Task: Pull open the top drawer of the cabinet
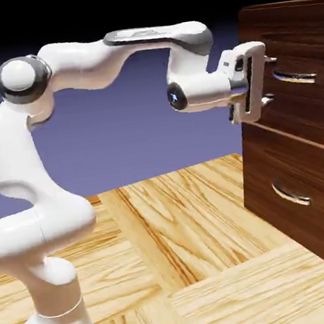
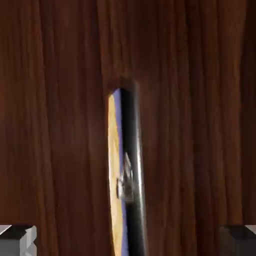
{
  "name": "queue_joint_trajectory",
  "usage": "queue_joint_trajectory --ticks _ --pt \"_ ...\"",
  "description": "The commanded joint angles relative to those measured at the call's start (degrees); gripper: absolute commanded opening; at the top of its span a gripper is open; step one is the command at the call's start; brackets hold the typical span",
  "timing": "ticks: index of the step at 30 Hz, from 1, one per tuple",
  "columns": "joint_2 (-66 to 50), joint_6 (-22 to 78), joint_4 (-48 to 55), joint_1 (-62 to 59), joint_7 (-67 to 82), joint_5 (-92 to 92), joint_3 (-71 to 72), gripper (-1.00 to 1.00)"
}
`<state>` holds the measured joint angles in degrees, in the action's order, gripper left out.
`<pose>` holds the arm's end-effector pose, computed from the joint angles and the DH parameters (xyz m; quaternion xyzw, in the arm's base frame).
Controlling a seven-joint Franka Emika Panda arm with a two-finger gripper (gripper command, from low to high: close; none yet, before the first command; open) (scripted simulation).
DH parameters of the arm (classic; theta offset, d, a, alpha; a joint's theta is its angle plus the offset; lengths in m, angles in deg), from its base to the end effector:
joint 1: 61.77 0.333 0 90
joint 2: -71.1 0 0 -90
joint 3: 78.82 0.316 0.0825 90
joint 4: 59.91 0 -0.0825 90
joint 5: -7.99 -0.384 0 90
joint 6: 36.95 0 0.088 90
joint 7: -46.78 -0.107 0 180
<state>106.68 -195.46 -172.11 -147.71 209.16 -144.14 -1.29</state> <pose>0.5593 0.0170 0.5490 0.6612 0.2660 0.6518 0.2593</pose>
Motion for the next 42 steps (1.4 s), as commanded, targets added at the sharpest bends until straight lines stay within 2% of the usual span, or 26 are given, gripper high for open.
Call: queue_joint_trajectory --ticks 1,3,11,12,26,42 --pt "0.0 0.2 0.6 -1.1 2.5 -1.9 0.9 1.00" --pt "0.1 0.3 0.9 -1.5 3.6 -2.7 1.4 1.00" --pt "0.7 -1.6 11.6 -16.5 1.4 -2.0 14.0 1.00" --pt "0.7 -1.6 11.6 -16.5 1.4 -2.0 14.0 -1.00" --pt "1.8 1.4 -7.5 10.4 3.6 -2.1 -9.0 -1.00" --pt "12.6 -1.3 -29.4 43.7 3.6 2.4 -35.8 -1.00"
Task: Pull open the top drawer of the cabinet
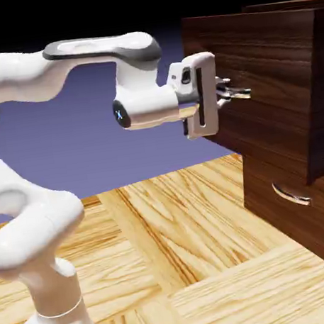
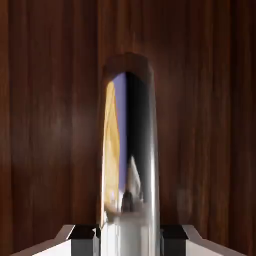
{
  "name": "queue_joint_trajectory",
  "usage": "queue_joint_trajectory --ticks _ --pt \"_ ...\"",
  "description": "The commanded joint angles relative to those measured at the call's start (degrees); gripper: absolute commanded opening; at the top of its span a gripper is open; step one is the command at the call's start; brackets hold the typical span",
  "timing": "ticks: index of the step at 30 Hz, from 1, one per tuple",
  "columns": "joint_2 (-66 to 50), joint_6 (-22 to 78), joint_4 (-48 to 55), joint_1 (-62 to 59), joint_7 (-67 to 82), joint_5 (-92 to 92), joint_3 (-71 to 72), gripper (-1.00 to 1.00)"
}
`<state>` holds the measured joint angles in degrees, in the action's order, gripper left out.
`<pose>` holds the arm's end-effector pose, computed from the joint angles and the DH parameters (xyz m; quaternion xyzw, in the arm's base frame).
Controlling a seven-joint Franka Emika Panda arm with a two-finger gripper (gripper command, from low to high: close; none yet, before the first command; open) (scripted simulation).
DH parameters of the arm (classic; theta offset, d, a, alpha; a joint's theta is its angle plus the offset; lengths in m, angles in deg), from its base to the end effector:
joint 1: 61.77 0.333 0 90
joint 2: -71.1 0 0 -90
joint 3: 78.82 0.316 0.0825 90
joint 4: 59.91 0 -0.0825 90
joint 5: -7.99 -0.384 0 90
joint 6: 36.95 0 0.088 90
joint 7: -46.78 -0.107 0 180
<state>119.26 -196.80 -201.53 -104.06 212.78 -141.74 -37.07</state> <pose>0.3852 0.0186 0.5461 0.6534 0.2705 0.6533 0.2703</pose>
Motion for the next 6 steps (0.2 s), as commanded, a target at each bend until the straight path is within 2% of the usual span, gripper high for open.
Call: queue_joint_trajectory --ticks 1,3,4,6 --pt "1.0 -0.6 -1.3 2.1 0.0 0.4 -1.5 -1.00" --pt "2.8 -1.6 -3.2 5.2 -0.2 1.2 -3.8 -1.00" --pt "2.8 -1.6 -3.2 5.2 -0.2 1.2 -3.8 1.00" --pt "4.4 -2.5 -4.7 7.3 -0.9 2.3 -5.1 1.00"
